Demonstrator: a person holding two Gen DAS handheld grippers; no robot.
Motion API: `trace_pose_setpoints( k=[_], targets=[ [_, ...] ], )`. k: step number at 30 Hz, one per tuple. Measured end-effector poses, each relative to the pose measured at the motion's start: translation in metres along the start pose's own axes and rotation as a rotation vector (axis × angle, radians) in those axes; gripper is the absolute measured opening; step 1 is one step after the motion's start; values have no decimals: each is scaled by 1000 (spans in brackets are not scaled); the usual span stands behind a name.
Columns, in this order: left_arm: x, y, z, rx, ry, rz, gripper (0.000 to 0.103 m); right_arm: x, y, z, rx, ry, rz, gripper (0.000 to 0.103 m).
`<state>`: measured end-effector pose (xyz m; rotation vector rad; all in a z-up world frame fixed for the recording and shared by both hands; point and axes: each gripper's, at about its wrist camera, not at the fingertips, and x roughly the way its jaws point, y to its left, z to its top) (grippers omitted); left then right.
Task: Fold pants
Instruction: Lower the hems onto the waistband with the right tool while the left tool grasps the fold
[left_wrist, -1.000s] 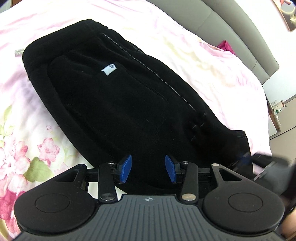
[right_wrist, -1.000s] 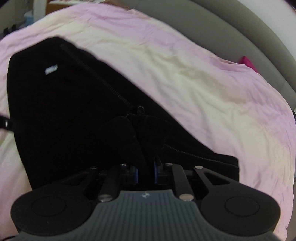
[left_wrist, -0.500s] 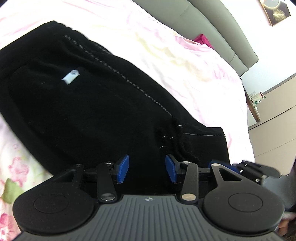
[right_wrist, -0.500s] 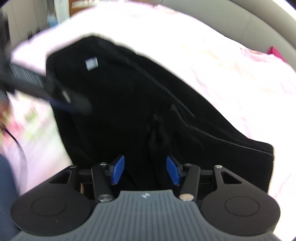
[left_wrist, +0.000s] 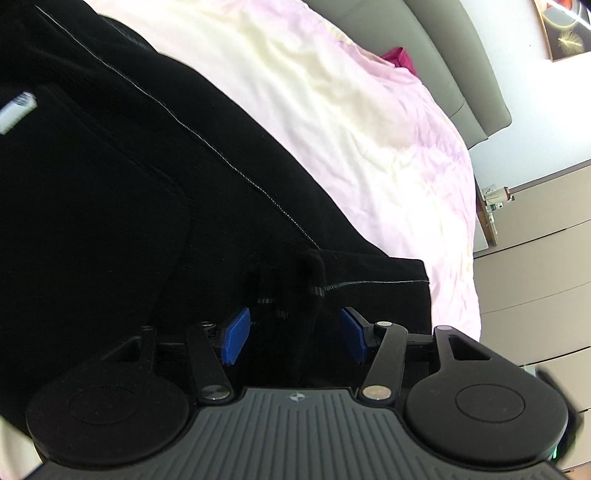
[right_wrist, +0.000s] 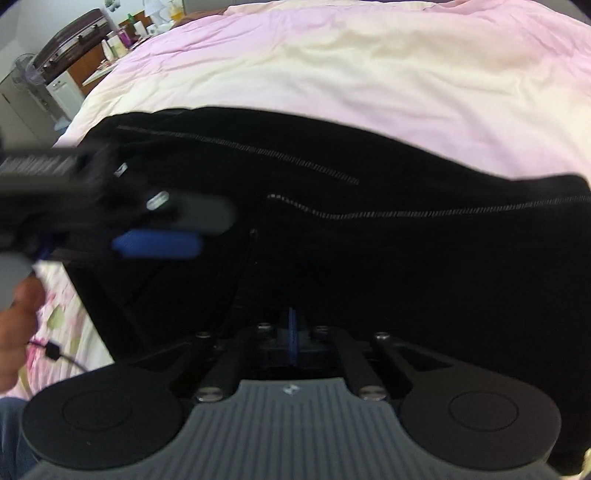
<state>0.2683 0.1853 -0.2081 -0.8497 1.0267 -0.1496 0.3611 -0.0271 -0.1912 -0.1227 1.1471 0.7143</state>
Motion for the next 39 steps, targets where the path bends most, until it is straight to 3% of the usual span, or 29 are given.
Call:
trace_pose_setpoints(
  k=[2,6,8,10,14,17,21,24,30,33,37,39],
  targets=[
    [11,-4,-2,20,13,14,64,2,0,-15,9,-14,14,0],
    [32,-18,-12,160,1,148,63,7,-18,-32,119,-44,75,0],
    [35,-20,-17,197,-17,166,55,15,-19,-30,139,-57,90,0],
    [29,-26,-22,246,-57,173,36,16,-19,-31,132,-74,89,0],
    [7,-57,-29,347,-125,157,28,-2,-26,-37,160,-128,106,0],
    [-10,-98,-22,477,-155,147,27,-38,-44,-39,178,-226,71,5],
    [-26,-142,-3,602,-151,115,27,-93,-88,-39,200,-338,-76,6],
    [-13,-143,17,610,-85,149,27,-113,-125,-36,230,-325,-179,6],
    [36,-76,35,500,22,262,27,-88,-163,-45,294,-206,-163,1],
    [48,-52,39,469,28,270,28,-61,-174,-60,308,-152,-143,1],
    [59,-47,42,479,35,284,28,-36,-174,-78,266,-129,-174,0],
    [58,-51,43,513,45,292,28,-40,-174,-71,244,-111,-180,0]
  ],
)
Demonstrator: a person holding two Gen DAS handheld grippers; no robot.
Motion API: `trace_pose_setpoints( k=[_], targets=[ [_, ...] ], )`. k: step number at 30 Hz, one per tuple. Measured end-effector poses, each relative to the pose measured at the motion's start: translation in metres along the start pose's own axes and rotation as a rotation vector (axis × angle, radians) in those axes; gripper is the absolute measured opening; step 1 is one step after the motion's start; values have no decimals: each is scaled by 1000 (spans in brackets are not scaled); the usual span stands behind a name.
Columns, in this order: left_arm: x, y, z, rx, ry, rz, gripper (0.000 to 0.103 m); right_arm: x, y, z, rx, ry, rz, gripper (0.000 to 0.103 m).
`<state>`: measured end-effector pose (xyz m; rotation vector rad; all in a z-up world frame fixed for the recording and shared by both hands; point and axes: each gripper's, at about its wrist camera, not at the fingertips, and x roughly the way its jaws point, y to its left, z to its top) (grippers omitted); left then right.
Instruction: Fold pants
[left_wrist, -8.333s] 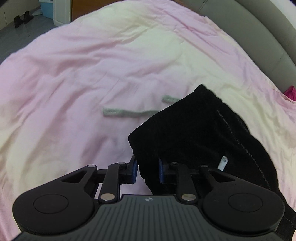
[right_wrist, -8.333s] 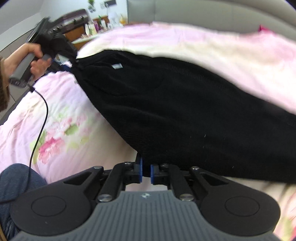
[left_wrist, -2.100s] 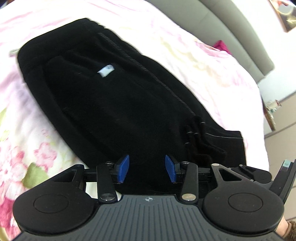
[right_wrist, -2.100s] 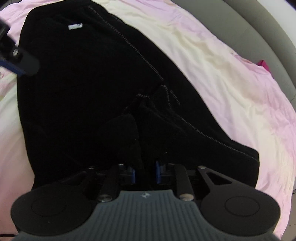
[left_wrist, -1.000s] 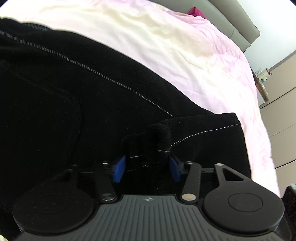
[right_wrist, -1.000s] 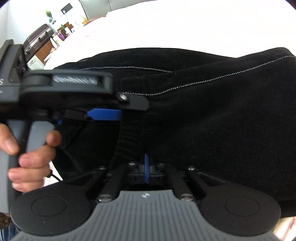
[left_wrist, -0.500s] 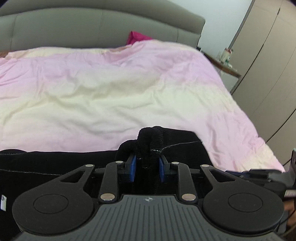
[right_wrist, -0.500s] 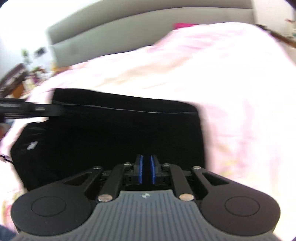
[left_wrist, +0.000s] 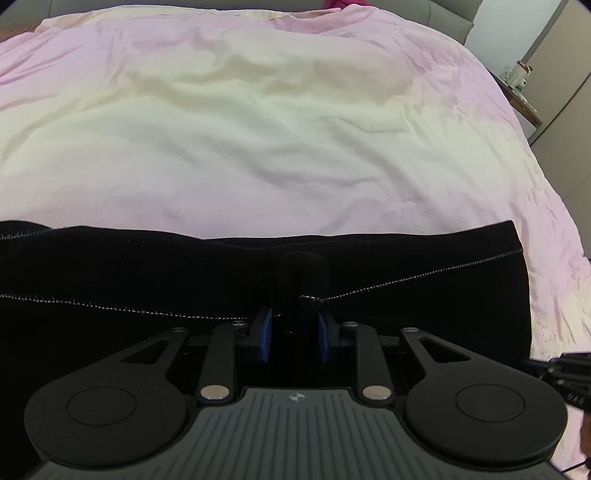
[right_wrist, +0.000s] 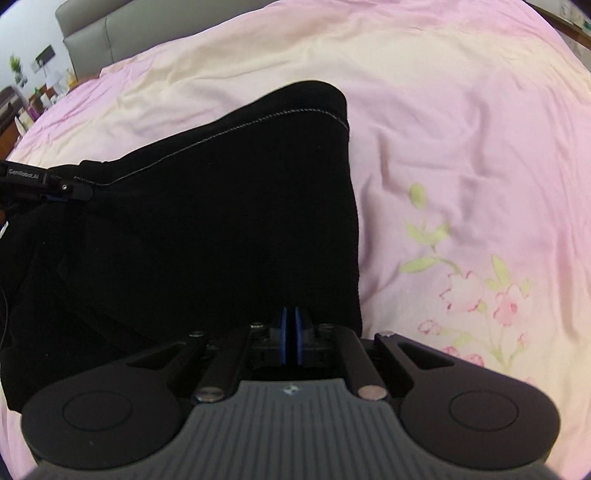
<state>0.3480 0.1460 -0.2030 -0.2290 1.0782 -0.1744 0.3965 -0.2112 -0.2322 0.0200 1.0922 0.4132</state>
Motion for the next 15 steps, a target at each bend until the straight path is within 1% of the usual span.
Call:
trace_pose_setpoints(
  k=[1,3,4,5,7,9,11,13,15],
  targets=[
    [0,-1,0,18,3,3,29,-11,0,9,-5,-3,7,0],
    [1,-3,0,39,3,8,29,-23,0,24,-23,-62,36,0],
    [3,-3,0,40,3,8,29,-28,1,34,-50,-99,30,0],
    [4,-3,1,38,3,6,29,-30,4,48,-77,-134,4,0],
    [4,-1,0,37,0,1,29,-22,3,73,-84,-156,-11,0],
    [7,0,1,38,0,-5,29,-3,-2,97,-54,-159,-4,0],
    [10,2,2,34,3,-10,29,20,-9,110,-39,-149,-32,0],
    [14,4,3,35,6,-16,30,46,-23,113,17,-92,-47,0],
    [19,6,2,36,4,-22,30,67,-30,107,32,-47,-55,0]
  ],
)
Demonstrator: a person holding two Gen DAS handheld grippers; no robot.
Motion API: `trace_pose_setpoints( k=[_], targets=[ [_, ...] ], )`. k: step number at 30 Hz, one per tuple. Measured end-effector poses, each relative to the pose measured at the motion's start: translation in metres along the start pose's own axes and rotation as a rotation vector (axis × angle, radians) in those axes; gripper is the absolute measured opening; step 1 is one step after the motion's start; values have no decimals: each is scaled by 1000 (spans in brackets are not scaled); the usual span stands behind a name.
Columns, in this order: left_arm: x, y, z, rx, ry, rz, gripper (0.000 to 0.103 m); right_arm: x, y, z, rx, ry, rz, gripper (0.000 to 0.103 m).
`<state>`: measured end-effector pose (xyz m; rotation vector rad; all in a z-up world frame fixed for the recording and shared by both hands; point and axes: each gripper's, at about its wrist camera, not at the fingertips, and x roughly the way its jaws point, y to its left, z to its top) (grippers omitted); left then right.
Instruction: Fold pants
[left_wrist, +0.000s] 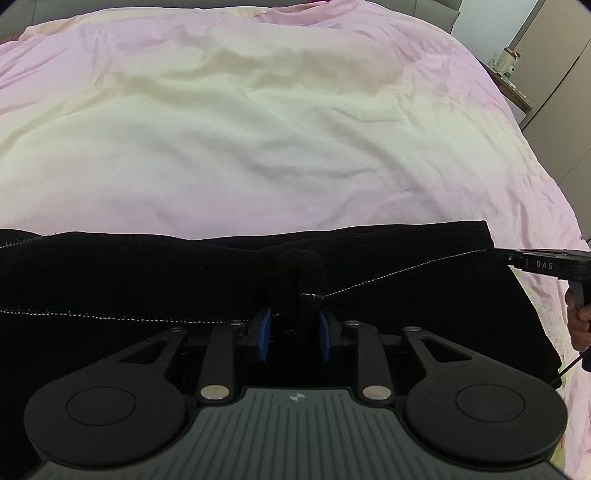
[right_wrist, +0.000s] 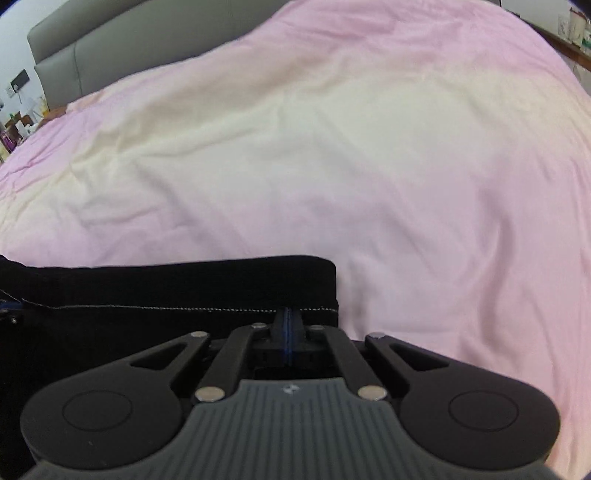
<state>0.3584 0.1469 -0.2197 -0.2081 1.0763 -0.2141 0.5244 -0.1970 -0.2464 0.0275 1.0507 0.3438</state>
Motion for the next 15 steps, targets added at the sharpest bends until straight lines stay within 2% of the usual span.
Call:
trace_pose_setpoints(
  k=[2,6,7,8,11,15],
  targets=[
    [3,3,-1,-11,-6,-6,32,12,0,-7,-6,-3,-9,0],
    [-3,3,-2,-33,-11,0,41,14,7,-2,-6,14,-36,0],
    [-9,2,-1,-42,-10,8,53,12,10,0,-15,24,-48,0],
    [-16,2,-1,-46,-14,26,58,7,15,5,-30,30,-68,0],
    [-50,5,-4,-29,-45,46,59,-21,31,7,-97,-5,-92,4],
    [-106,31,-11,-56,-78,86,61,-58,60,-1,-215,-24,-24,5]
  ],
)
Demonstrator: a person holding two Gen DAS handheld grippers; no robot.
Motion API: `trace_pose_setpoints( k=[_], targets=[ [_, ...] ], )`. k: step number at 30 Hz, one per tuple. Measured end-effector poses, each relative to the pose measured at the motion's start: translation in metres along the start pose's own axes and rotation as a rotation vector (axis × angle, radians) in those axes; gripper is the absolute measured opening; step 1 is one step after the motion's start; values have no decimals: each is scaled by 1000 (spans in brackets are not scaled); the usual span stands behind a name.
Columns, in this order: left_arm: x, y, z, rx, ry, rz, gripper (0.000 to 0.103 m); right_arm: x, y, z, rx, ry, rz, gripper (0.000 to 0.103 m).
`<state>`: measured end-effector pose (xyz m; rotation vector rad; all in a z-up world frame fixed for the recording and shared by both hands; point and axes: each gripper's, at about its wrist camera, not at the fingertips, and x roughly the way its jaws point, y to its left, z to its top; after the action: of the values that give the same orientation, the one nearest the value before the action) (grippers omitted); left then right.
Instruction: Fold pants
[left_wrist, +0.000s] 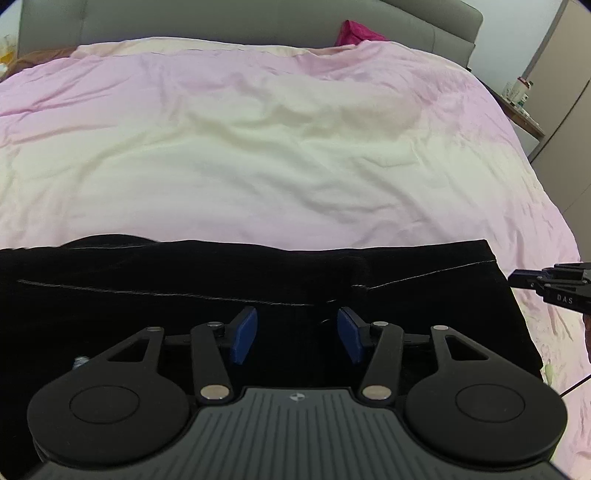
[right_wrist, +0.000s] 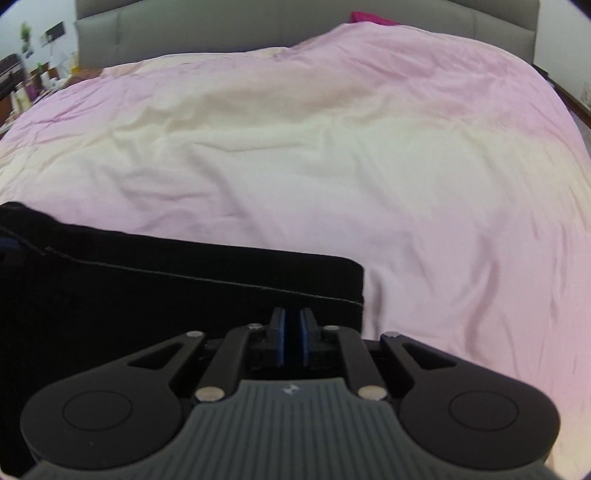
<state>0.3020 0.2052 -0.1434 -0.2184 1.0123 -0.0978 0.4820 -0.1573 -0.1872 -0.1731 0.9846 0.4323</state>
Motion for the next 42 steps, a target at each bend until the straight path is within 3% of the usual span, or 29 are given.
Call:
trace_pose_setpoints(
  k=[2,4,7,11,15,20,27,31,35,36,37,38,42],
  targets=[
    [-29,24,-2,-15,-16,41,67,-13,17,-1,-53,6,54,10],
    [-55,52,-5,-30,-30,88,76,-23,36,-2,-106,8,100,26],
    [-90,100,-9,-68,-45,158,83,-34,69,-3,-196,6,153,29],
    [-113,167,-22,-198,-42,149,89,-34,110,-2,-290,17,211,39],
    [-107,221,-37,-293,-15,100,90,-21,147,2,-378,42,251,42],
    [-72,265,-51,-351,46,-22,90,7,187,11,-554,80,242,41],
    [-10,290,-43,-305,119,-208,94,61,228,19,-782,226,204,40],
    [20,296,-36,-264,166,-282,98,79,228,26,-787,287,249,40],
    [33,293,-28,-237,188,-307,86,89,223,31,-769,317,288,41],
    [34,289,-27,-233,186,-303,76,91,225,31,-777,320,292,42],
    [34,286,-26,-233,185,-305,59,94,226,32,-782,325,296,42],
    [35,284,-25,-246,185,-316,51,96,226,33,-780,330,301,42],
    [23,268,-19,-231,186,-232,40,95,214,33,-756,331,322,42]
  ],
)
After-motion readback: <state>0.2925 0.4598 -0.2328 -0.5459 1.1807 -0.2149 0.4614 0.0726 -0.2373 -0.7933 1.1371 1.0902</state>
